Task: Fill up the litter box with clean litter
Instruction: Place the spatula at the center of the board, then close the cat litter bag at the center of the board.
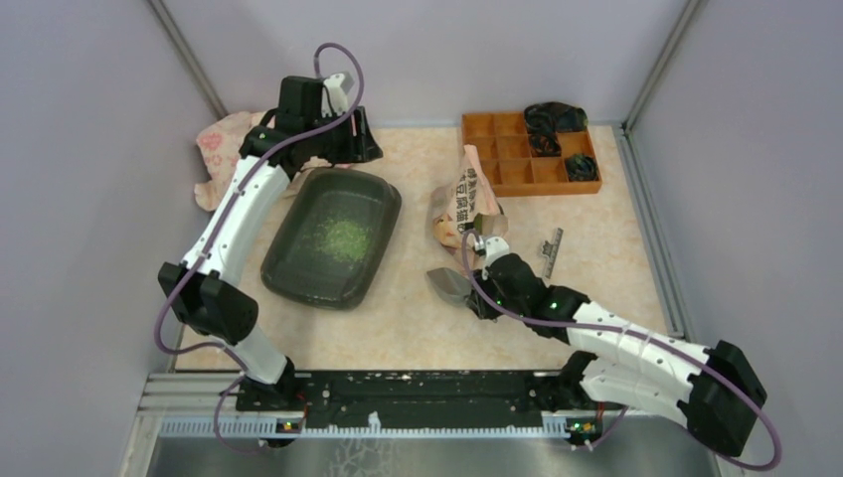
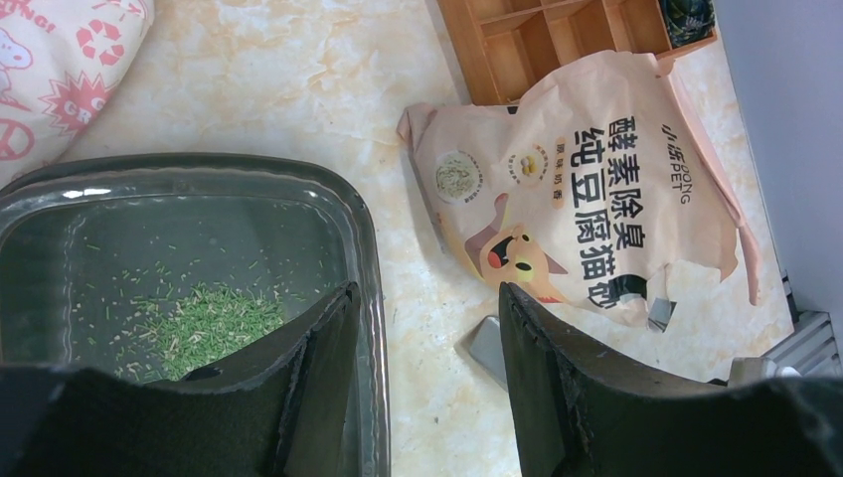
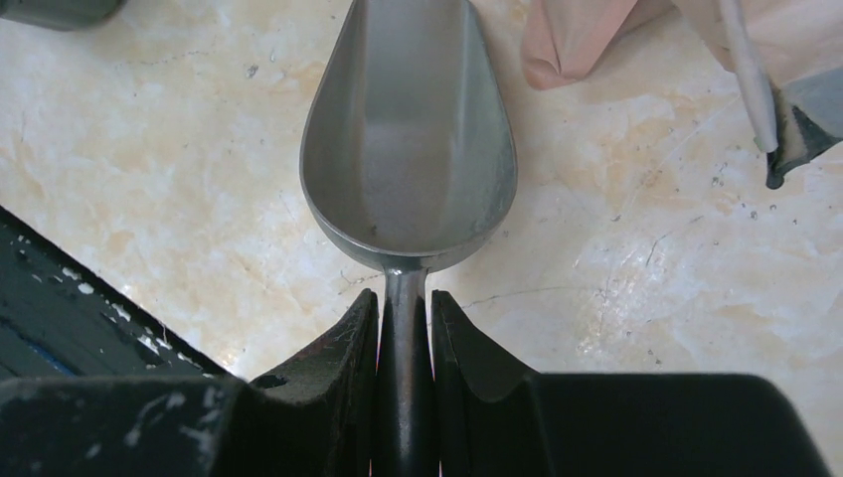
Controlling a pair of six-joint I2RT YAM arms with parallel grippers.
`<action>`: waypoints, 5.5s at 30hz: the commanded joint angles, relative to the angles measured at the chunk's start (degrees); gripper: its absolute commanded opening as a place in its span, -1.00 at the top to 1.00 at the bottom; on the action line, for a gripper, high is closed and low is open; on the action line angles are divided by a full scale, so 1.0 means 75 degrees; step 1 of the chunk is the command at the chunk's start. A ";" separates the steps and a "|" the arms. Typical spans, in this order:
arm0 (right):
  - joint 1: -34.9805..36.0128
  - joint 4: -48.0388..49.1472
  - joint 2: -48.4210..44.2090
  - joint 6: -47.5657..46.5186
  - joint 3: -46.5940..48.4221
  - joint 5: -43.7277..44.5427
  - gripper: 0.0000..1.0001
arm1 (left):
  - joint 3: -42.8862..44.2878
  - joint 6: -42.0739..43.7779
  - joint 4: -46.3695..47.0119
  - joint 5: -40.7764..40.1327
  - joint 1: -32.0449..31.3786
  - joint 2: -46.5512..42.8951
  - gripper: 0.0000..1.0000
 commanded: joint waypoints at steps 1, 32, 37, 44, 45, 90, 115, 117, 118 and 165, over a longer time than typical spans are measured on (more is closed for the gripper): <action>0.0083 -0.0101 -0.0007 0.0313 0.0096 0.0305 0.96 | 0.0201 -0.0012 0.0034 0.0001 -0.0057 0.0101 -0.20; -0.2073 -0.3167 0.1927 -0.0246 0.6098 0.1007 -0.04 | 0.1968 0.0185 -0.0362 0.0251 -0.0604 0.1354 -0.25; -0.2304 -0.2828 0.3011 -0.0619 0.6831 0.0901 -0.05 | 0.1985 0.0193 -0.0355 0.0251 -0.0660 0.1448 -0.25; -0.2356 -0.2665 0.3867 -0.0987 0.7304 0.1586 -0.04 | 0.1881 0.0310 -0.0436 0.0233 -0.0652 0.1332 -0.26; -0.2356 -0.2554 0.3915 -0.1047 0.7341 0.1709 0.00 | 0.1865 0.0315 -0.0429 0.0223 -0.0650 0.1310 -0.26; -0.2765 -0.2944 0.5742 -0.0375 1.1419 -0.2271 1.00 | -0.3502 -0.2834 0.7067 0.1747 -0.2945 0.0825 0.02; -0.3566 0.0396 0.2852 -0.1878 0.5113 -0.0556 -0.49 | -0.1435 -0.1827 0.3760 0.2676 -0.0761 -0.0304 -0.16; -0.3584 0.0778 0.3130 -0.2012 0.5086 -0.0564 -0.48 | -0.1414 -0.1834 0.3774 0.2710 -0.0735 -0.0232 -0.16; -0.3601 0.0983 0.3248 -0.2082 0.5068 -0.0564 -0.48 | -0.1434 -0.1839 0.3782 0.2717 -0.0723 -0.0217 -0.16; -0.2893 -0.0037 0.3938 -0.3470 0.7071 0.0267 0.26 | -0.0074 -0.2776 0.3780 0.2113 -0.1176 0.3026 0.20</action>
